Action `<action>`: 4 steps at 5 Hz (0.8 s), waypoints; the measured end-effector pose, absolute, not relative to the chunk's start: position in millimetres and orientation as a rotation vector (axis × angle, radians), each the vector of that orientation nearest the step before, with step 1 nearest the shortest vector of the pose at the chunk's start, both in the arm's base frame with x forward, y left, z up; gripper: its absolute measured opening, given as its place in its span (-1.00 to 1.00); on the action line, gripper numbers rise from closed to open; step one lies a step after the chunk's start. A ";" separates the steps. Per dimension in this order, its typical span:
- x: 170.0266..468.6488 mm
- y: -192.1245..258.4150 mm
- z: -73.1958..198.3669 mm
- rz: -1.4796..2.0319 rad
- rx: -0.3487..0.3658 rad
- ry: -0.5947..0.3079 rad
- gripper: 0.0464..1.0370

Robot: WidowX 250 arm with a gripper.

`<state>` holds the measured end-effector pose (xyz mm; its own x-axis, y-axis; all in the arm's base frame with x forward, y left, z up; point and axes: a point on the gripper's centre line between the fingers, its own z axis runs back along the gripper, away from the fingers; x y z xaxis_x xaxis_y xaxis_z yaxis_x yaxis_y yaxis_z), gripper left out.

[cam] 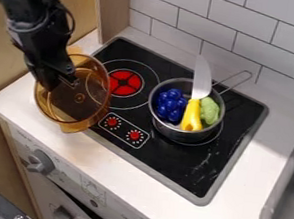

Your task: Remove the lid from the left burner

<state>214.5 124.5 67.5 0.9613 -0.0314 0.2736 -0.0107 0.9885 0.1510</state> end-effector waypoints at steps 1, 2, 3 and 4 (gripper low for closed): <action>216.4 131.8 58.3 -0.031 0.139 -0.293 -0.96; 220.0 137.3 44.4 -0.042 0.117 -0.305 -0.96; 226.1 141.3 35.9 -0.049 0.098 -0.322 -0.96; 230.0 143.6 32.0 -0.042 0.091 -0.334 -0.90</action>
